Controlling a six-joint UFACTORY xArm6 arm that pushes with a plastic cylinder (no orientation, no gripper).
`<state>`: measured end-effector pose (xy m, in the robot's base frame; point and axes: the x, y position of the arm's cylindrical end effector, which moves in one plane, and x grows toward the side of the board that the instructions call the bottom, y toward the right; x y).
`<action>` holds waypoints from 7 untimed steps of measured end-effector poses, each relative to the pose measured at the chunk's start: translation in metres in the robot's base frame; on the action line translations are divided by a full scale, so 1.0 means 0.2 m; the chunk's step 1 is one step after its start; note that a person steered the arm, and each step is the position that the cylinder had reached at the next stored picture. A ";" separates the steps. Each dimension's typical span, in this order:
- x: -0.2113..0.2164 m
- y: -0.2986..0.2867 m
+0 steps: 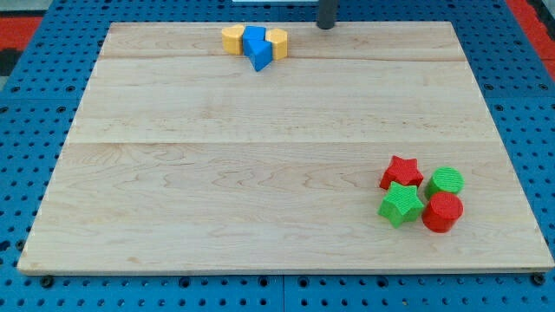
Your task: Push the blue blocks towards diagonal left bottom to the yellow hexagon
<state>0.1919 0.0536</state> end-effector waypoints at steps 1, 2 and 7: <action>0.00 -0.21; 0.01 -0.43; 0.21 -0.58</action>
<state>0.2336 -0.0629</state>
